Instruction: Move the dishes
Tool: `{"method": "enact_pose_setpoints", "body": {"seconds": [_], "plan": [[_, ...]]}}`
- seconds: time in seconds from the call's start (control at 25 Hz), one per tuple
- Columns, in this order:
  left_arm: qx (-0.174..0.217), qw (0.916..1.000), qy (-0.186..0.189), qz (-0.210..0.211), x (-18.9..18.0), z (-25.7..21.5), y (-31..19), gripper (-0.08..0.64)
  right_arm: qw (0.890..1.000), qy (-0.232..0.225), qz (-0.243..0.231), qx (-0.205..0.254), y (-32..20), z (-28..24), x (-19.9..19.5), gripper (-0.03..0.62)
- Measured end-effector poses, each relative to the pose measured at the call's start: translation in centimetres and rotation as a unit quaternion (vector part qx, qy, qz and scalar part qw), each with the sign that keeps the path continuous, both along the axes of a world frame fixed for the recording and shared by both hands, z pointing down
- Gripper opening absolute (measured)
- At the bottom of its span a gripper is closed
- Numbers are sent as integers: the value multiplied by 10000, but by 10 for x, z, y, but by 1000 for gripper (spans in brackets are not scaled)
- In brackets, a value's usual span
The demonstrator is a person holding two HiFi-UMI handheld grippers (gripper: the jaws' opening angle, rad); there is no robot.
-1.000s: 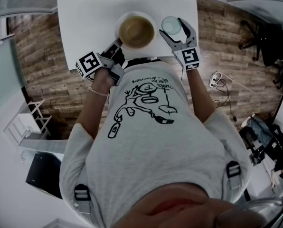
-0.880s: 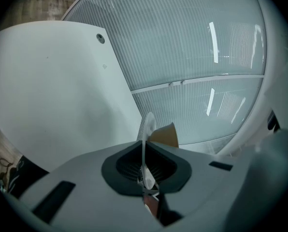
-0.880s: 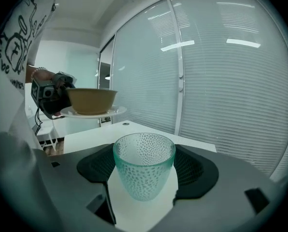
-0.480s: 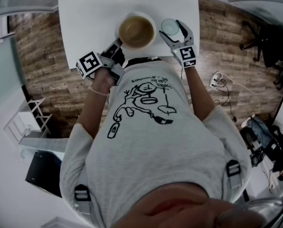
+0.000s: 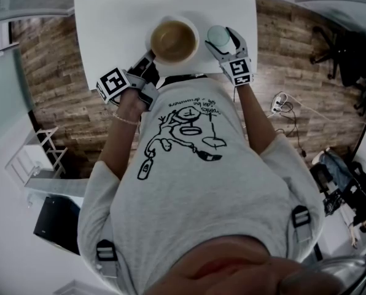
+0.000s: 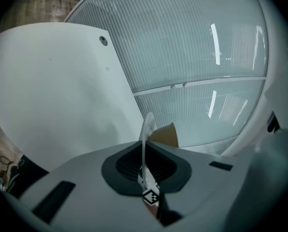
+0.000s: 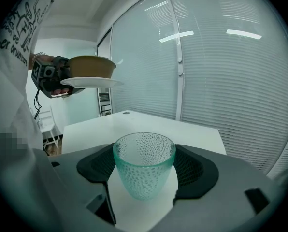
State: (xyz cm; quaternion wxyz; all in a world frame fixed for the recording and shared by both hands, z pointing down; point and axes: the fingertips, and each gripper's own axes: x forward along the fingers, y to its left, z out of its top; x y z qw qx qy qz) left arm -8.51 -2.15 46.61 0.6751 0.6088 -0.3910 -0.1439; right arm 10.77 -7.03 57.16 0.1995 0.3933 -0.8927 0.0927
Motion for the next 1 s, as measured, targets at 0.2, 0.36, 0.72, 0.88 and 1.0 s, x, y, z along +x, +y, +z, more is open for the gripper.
{"method": "enact_pose_setpoints", "body": {"seconds": [0.2, 0.36, 0.72, 0.88, 1.0], "plan": [[-14, 10000, 20, -21, 0, 0, 0, 9, 10000, 19, 17, -45, 0, 7, 2, 377], [8, 10000, -6, -21, -1, -1, -1, 10, 10000, 34, -9, -50, -1, 11, 2, 377], [-9, 10000, -23, -44, -2, -1, 0, 9, 9999, 34, 9, -149, 0, 22, 5, 377], [-20, 10000, -30, -44, -1, -1, -1, 9, 9998, 40, 12, -187, 1, 23, 6, 377], [-20, 10000, -17, -36, -1, -1, -1, 10, 9997, 67, -9, -215, 3, 27, 7, 377]]}}
